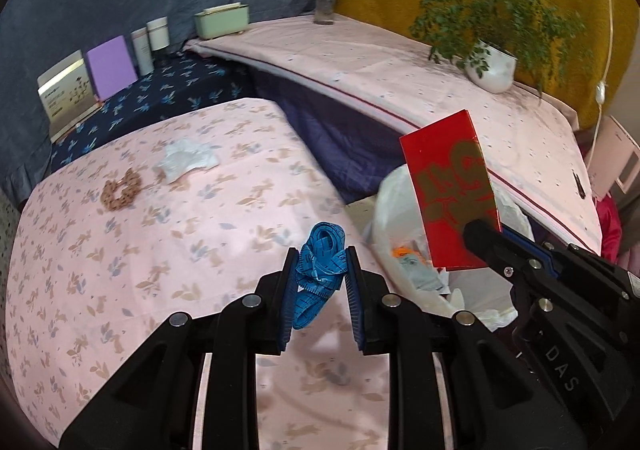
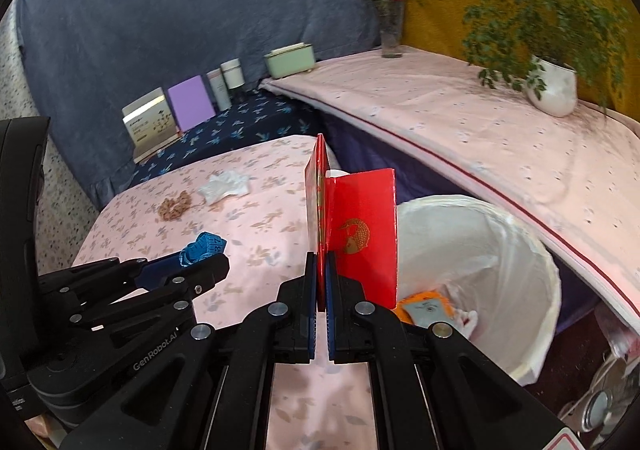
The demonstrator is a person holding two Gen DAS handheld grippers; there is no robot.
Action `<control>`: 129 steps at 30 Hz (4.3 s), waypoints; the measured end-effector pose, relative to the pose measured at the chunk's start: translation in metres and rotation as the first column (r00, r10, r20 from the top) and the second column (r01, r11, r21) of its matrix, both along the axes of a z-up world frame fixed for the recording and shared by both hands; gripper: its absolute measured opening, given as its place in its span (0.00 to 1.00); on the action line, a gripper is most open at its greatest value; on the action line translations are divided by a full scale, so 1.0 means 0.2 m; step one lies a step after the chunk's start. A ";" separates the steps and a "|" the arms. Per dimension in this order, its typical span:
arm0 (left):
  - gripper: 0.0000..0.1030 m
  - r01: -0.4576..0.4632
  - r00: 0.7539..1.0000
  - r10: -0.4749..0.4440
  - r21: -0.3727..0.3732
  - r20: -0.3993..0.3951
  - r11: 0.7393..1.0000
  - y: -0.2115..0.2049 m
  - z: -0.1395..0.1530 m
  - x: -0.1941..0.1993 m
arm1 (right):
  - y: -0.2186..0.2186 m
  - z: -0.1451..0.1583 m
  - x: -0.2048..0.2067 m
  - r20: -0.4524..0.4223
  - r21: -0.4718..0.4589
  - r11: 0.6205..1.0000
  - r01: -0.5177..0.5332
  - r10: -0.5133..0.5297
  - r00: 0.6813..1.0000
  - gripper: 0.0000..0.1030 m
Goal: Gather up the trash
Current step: 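Carry the blue cord and red card over the bin with both tools, then open both tools to drop the cord and card into the bin, then move both tools back toward the scrunchie and tissue on the bed, then grasp the brown scrunchie with the left tool while the right tool grasps the white tissue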
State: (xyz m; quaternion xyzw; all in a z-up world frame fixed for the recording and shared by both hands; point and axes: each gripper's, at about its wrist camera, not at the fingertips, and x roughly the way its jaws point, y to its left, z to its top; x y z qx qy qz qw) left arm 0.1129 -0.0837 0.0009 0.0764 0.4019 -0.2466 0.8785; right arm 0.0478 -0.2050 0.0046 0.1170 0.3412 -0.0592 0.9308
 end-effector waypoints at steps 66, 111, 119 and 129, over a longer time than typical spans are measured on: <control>0.71 -0.084 0.996 0.084 -0.048 -0.012 0.995 -0.14 -0.04 0.13 | -0.31 -0.13 -0.03 -0.021 0.046 0.988 0.149 -0.148 0.989 0.29; 0.87 -0.461 0.887 0.461 -0.047 -0.014 0.886 0.98 -0.16 0.71 | 0.73 -0.17 0.83 -0.088 -0.022 0.983 -0.181 0.178 0.980 0.38; 0.87 -0.490 0.871 0.488 -0.017 -0.061 0.872 1.04 -0.34 1.08 | 0.84 -0.34 1.20 -0.128 -0.013 0.975 -0.221 0.217 0.968 0.38; 0.67 -0.486 0.867 0.481 -0.007 -0.129 0.874 1.06 -0.55 1.32 | 0.88 -0.51 1.50 -0.149 0.014 0.977 -0.215 0.214 0.965 0.38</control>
